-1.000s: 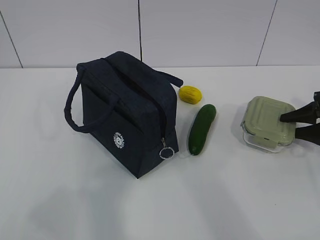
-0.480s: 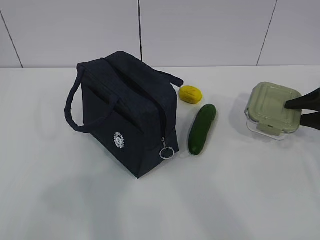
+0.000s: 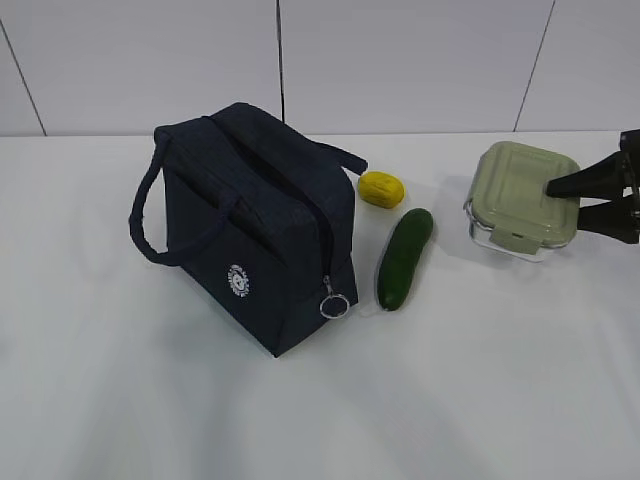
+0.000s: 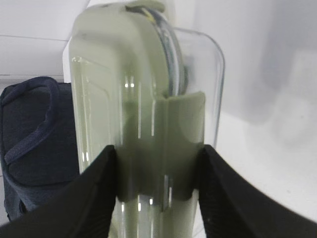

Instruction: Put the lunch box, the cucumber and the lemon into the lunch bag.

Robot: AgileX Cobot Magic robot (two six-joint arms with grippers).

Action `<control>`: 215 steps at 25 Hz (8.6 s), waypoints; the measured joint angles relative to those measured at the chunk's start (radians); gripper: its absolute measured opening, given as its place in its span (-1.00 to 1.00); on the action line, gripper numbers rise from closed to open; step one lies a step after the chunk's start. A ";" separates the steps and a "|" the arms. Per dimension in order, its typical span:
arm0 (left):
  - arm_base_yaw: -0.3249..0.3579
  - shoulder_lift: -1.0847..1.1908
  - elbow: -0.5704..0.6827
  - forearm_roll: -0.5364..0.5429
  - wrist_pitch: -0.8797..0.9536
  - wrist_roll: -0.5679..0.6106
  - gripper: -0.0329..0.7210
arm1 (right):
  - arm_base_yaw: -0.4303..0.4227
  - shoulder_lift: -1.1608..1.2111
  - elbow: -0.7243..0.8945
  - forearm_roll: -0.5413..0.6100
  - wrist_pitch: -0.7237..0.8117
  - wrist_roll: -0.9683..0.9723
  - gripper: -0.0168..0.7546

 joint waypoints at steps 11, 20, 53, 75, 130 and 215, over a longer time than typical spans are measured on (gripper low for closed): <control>0.000 0.329 -0.002 -0.418 -0.150 0.278 -0.28 | 0.011 -0.022 0.002 0.016 0.003 0.000 -0.01; 0.000 0.571 -0.104 -0.692 -0.193 0.546 -0.25 | 0.011 -0.022 0.002 0.016 0.003 0.002 -0.01; -0.336 1.255 -0.460 -0.887 -0.440 0.533 0.07 | 0.012 -0.022 0.002 0.016 0.003 0.002 -0.01; -0.336 1.259 -0.461 -0.868 -0.485 0.531 -0.93 | 0.012 -0.022 0.002 0.028 0.003 0.002 -0.01; -0.336 1.259 -0.509 -0.774 -0.273 0.529 -0.93 | 0.496 -0.114 -0.280 0.035 0.045 0.144 -0.01; -0.336 1.264 -0.583 -1.061 -0.138 0.580 -0.93 | 0.703 0.083 -0.289 -0.016 -0.064 -0.204 -0.02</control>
